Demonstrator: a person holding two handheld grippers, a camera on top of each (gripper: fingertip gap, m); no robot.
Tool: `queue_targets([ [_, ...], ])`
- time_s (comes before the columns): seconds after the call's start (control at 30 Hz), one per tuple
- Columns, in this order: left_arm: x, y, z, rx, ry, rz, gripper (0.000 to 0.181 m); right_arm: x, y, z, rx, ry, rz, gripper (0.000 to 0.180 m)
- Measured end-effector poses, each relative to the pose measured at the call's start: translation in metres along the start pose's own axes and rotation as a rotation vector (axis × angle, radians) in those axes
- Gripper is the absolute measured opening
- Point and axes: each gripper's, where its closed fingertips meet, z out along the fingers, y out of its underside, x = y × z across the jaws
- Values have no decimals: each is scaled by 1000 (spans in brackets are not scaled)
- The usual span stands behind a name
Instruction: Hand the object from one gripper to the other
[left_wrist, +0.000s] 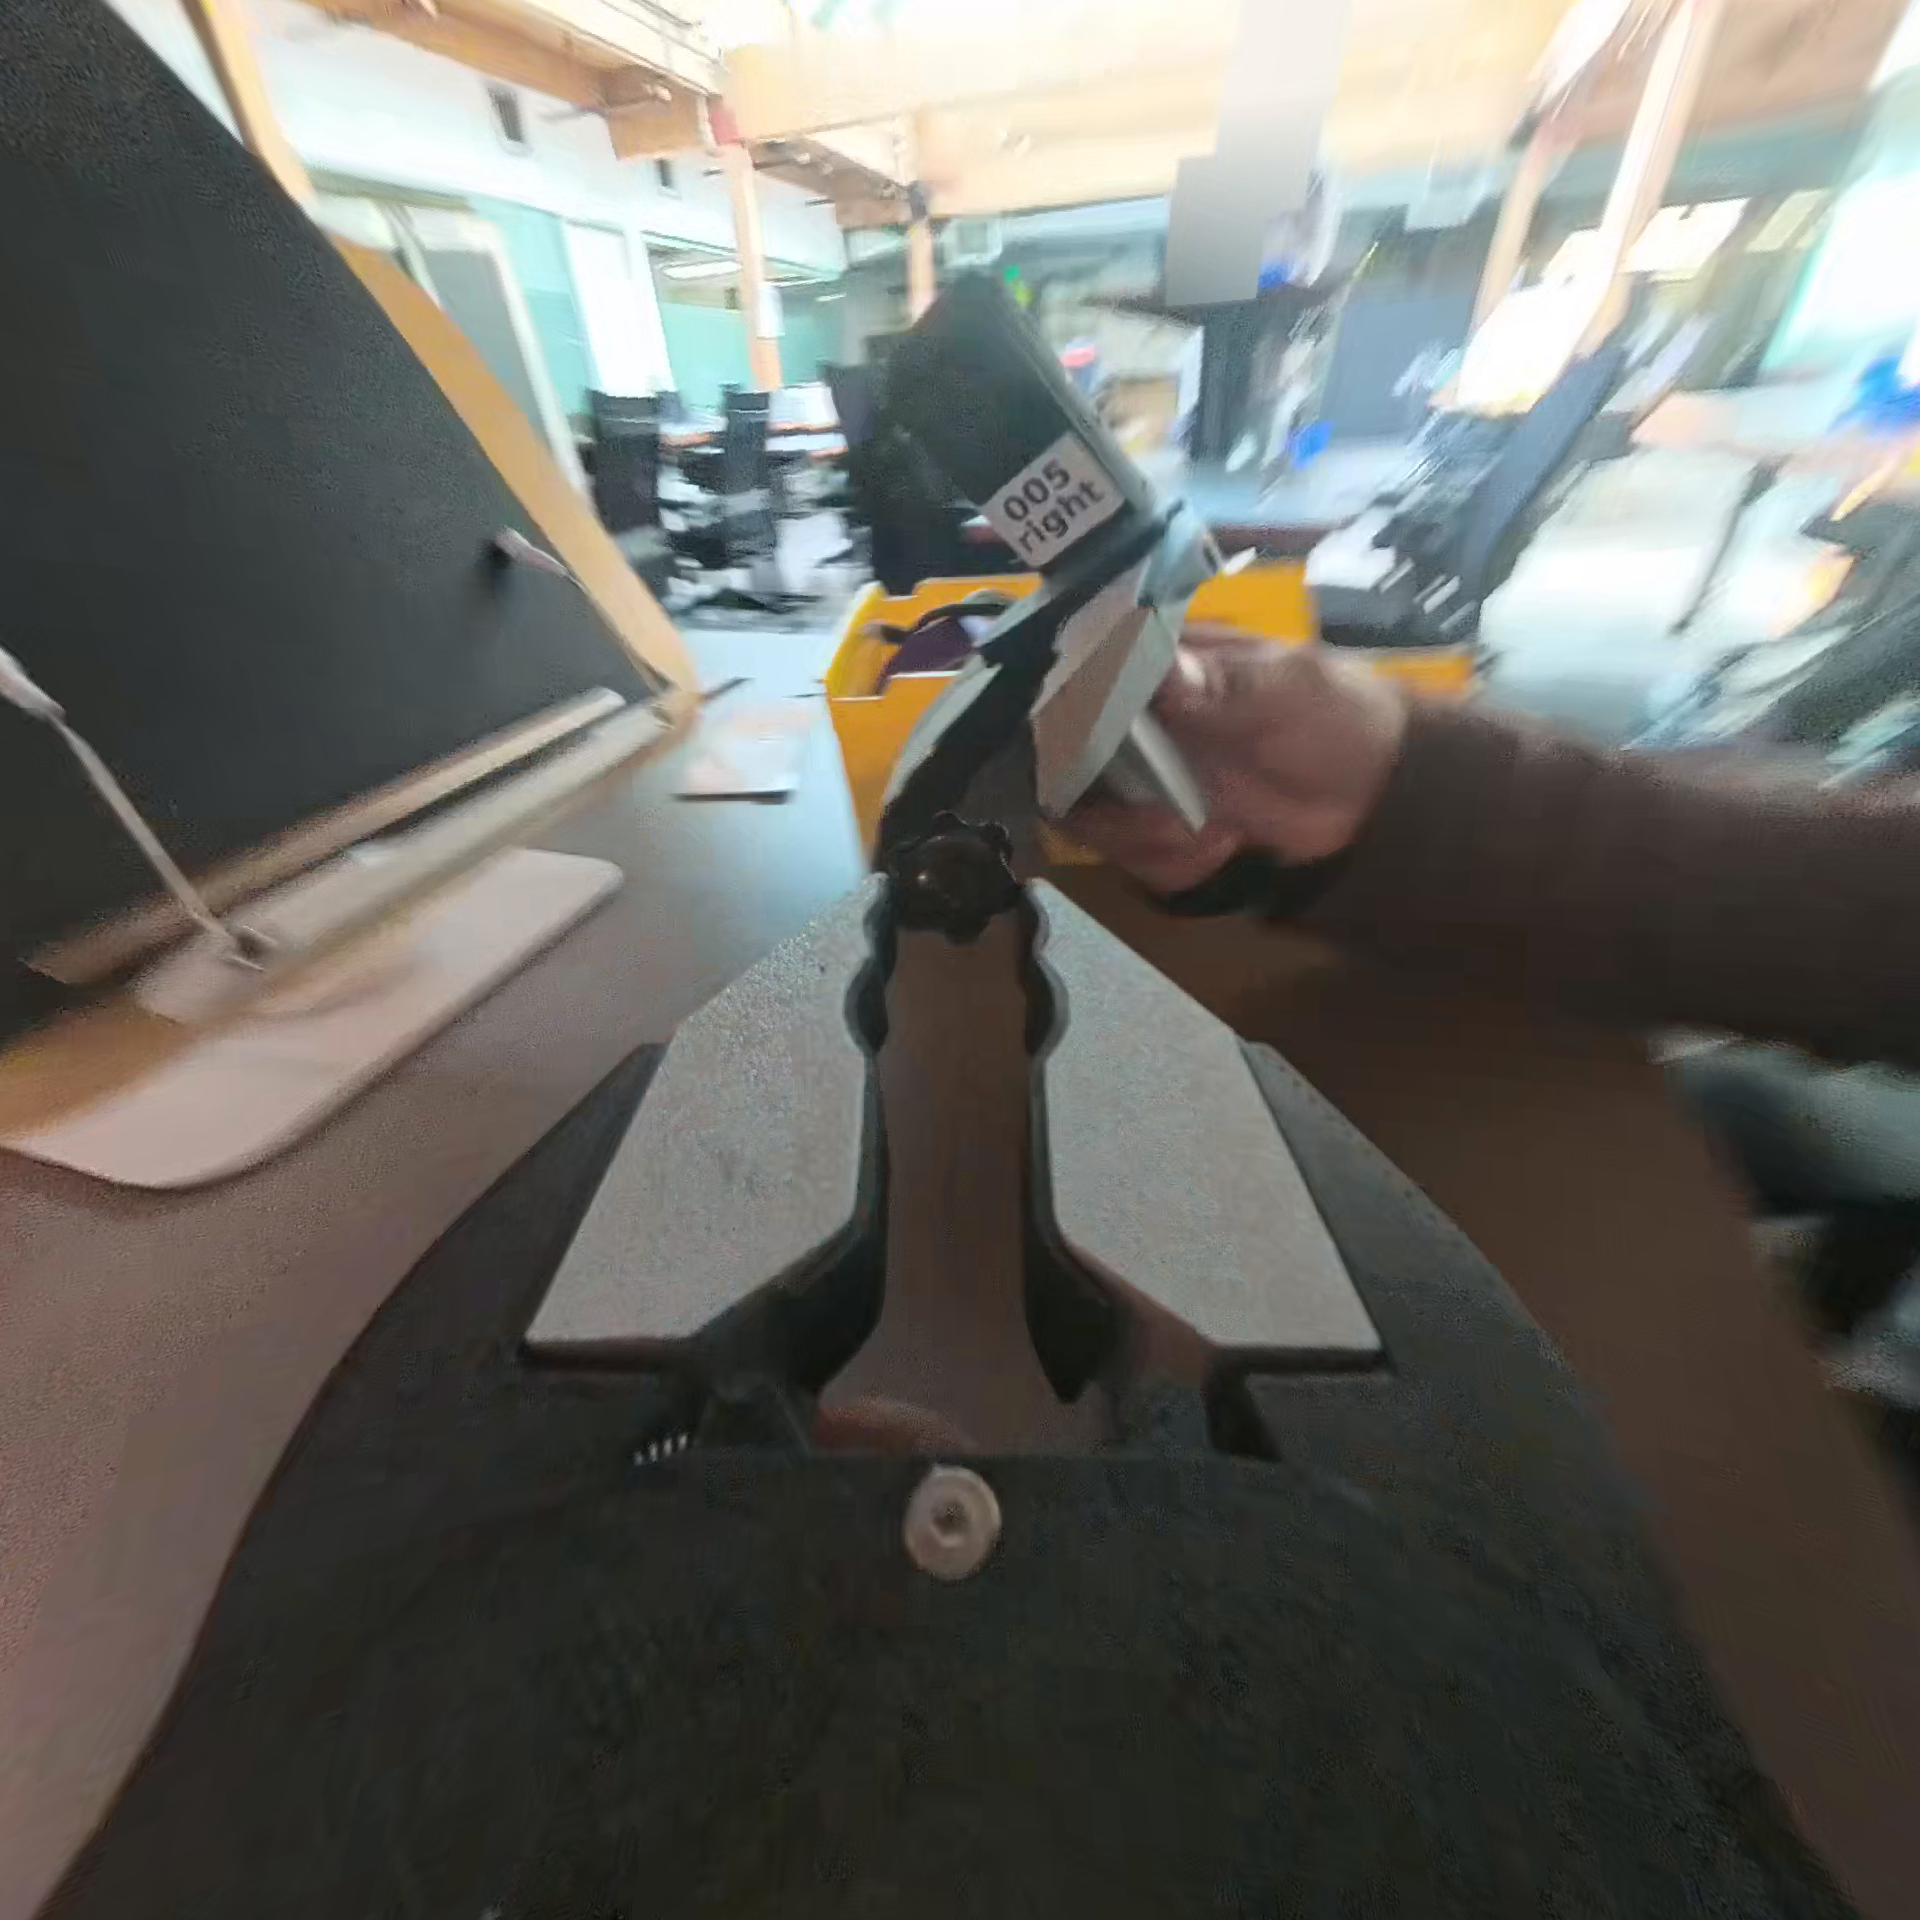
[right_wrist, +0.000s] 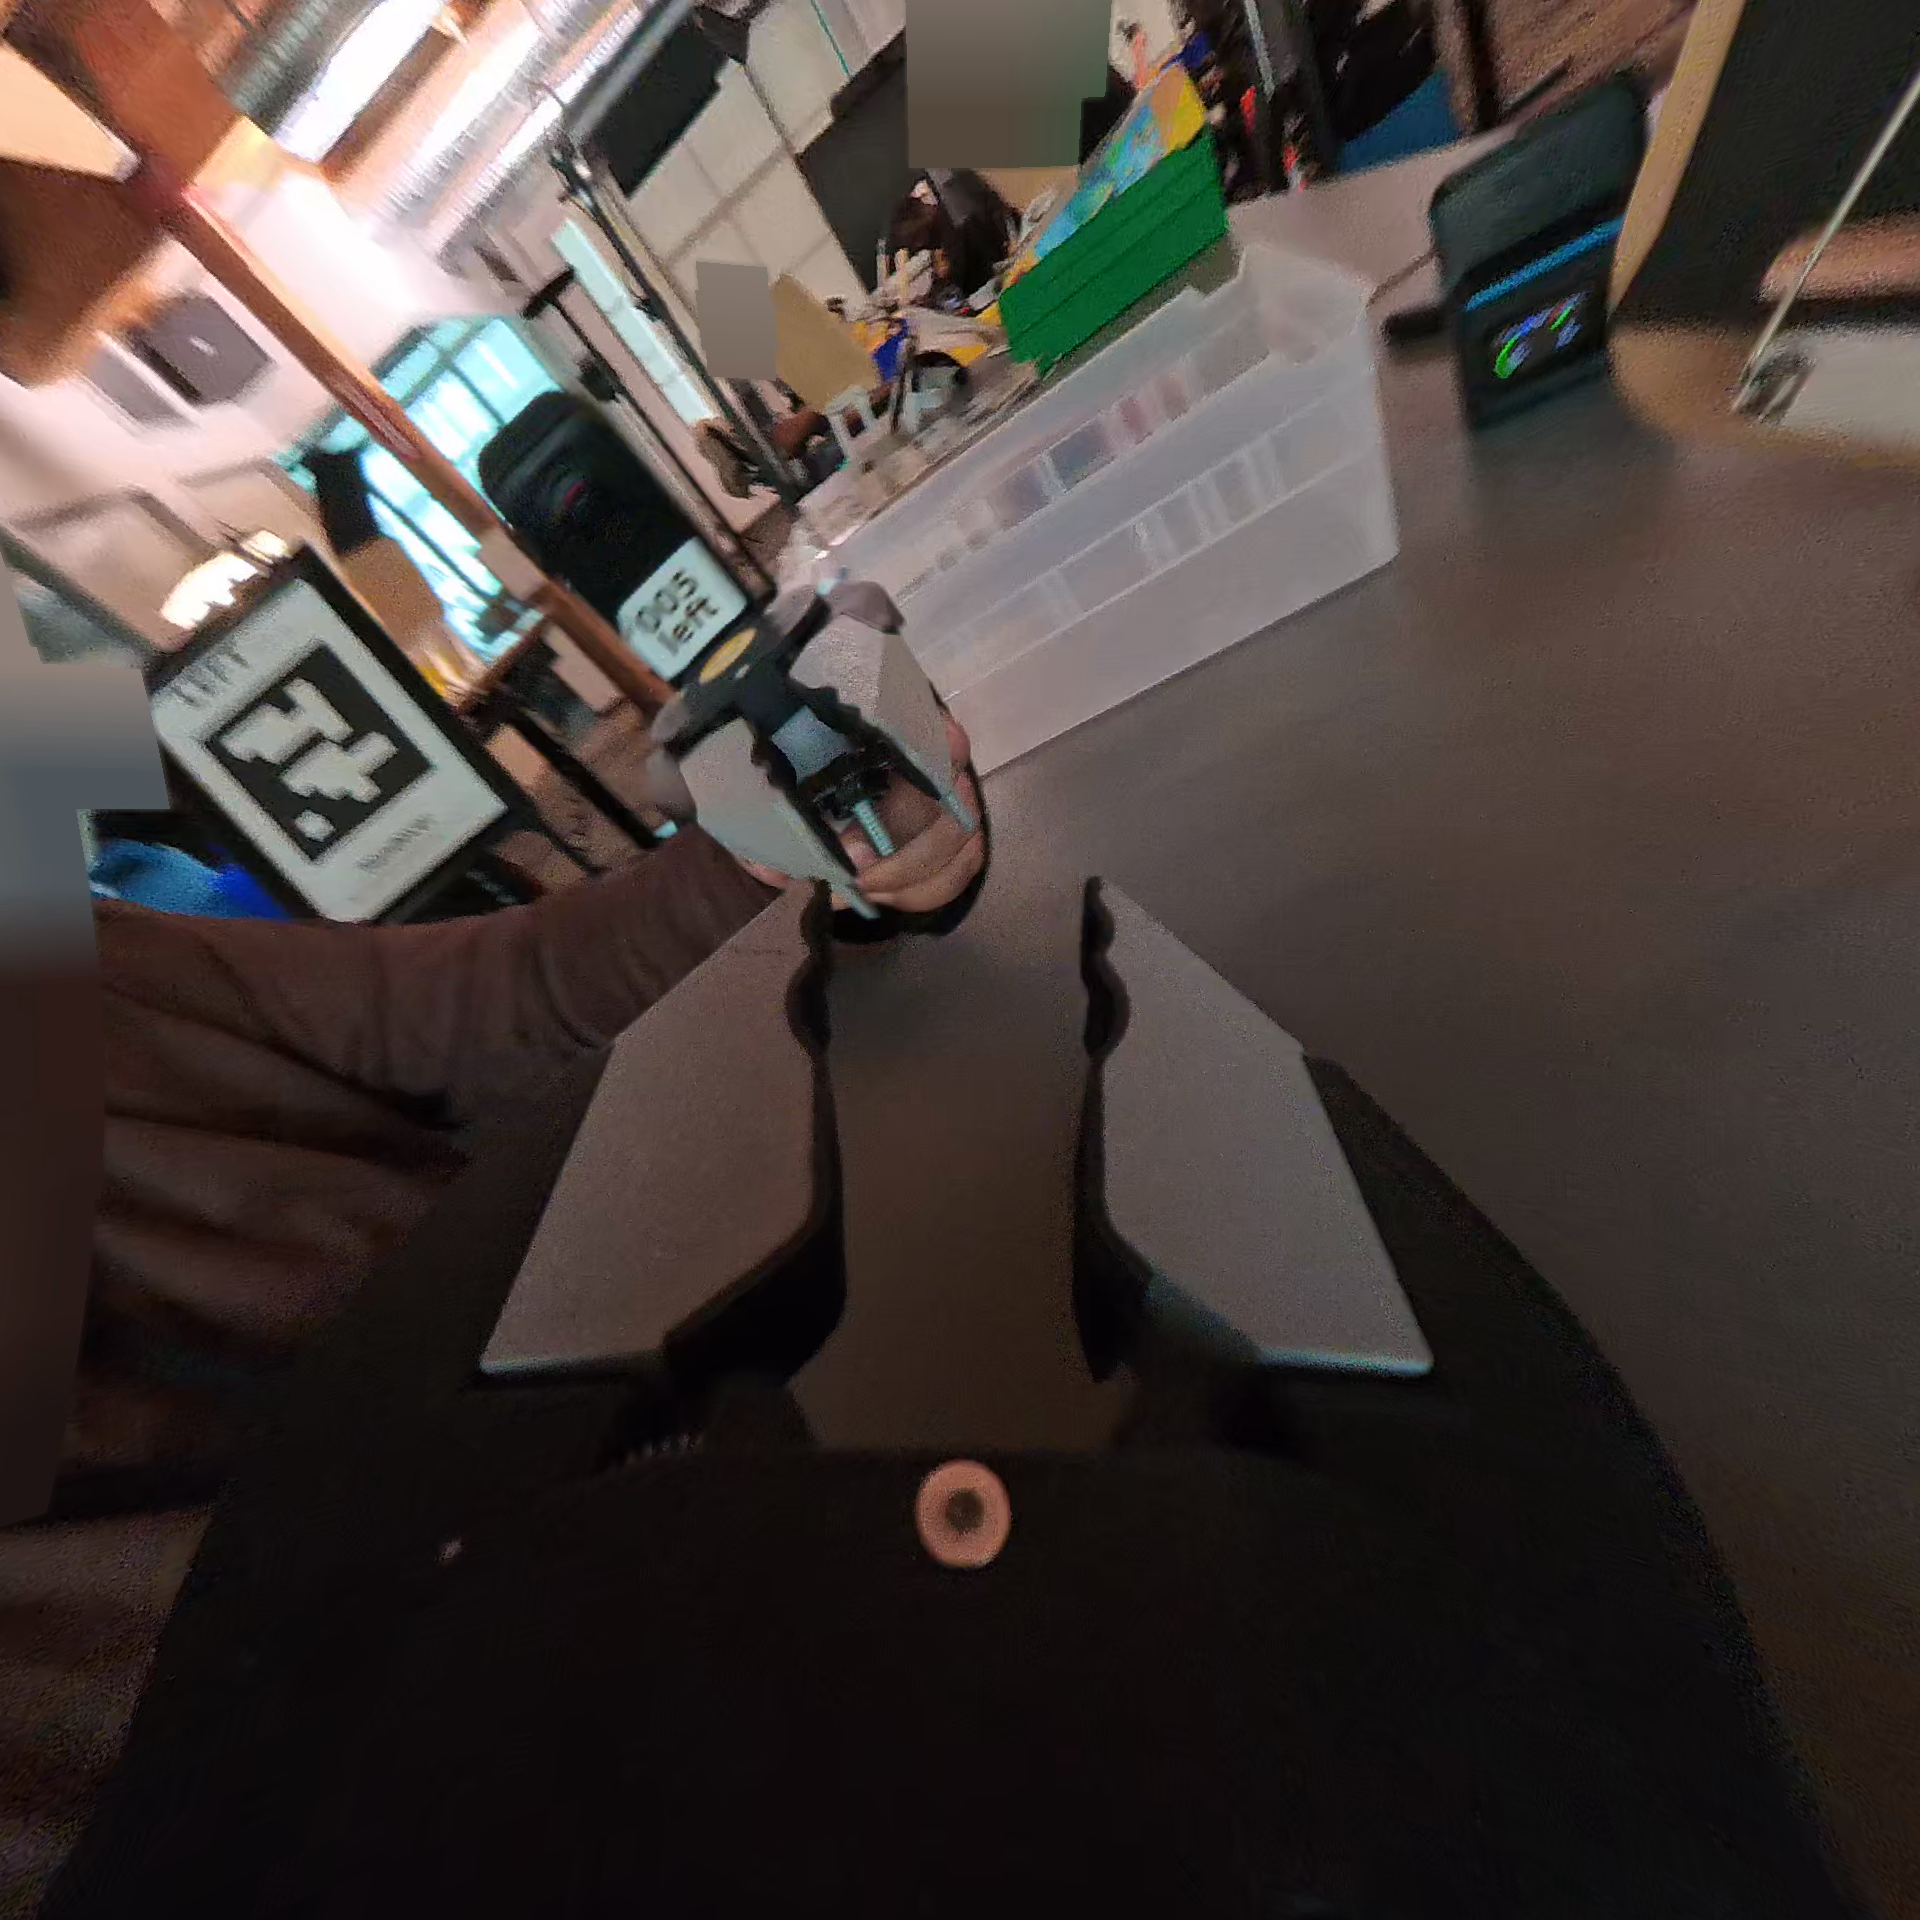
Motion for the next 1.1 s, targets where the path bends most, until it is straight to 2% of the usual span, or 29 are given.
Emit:
queue_targets([
  [0.1, 2, -3, -5, 53, 170, -363, 19, -11, -1, 2, -28, 35, -173, 57],
  [0.2, 11, -7, -9, 80, 344, -633, 19, -17, 9, 11, -118, 123, -394, 67],
  [0.27, 19, -6, -11, 62, 443, -768, 19, -22, 16, 16, -168, 187, -570, 68],
  [0.33, 26, 2, -9, 10, 487, -802, 19, -29, 20, 21, -181, 224, -707, 56],
  [0.5, 48, 10, -7, -60, 588, -802, 19, -40, 33, 30, -219, 189, -809, 25],
  [0.7, 46, 4, -8, -33, 587, -789, 20, -40, 27, 29, -188, 206, -827, 22],
  [0.83, 33, 9, -10, -58, 505, -733, 25, -23, 5, 13, -100, 318, -763, 22],
  [0.87, 28, 15, -9, -91, 445, -673, 28, -20, -4, 6, -58, 361, -737, 22],
  [0.97, 18, 14, -12, -148, 203, -451, 55, -25, -36, -34, 47, 574, -668, 21],
  [1.03, 33, -7, -28, -113, 126, -328, 55, -36, -56, -77, 62, 758, -637, 21],
  [1.1, 44, -14, -49, -157, 31, -253, 61, -29, -63, -128, -10, 919, -543, 22],
])
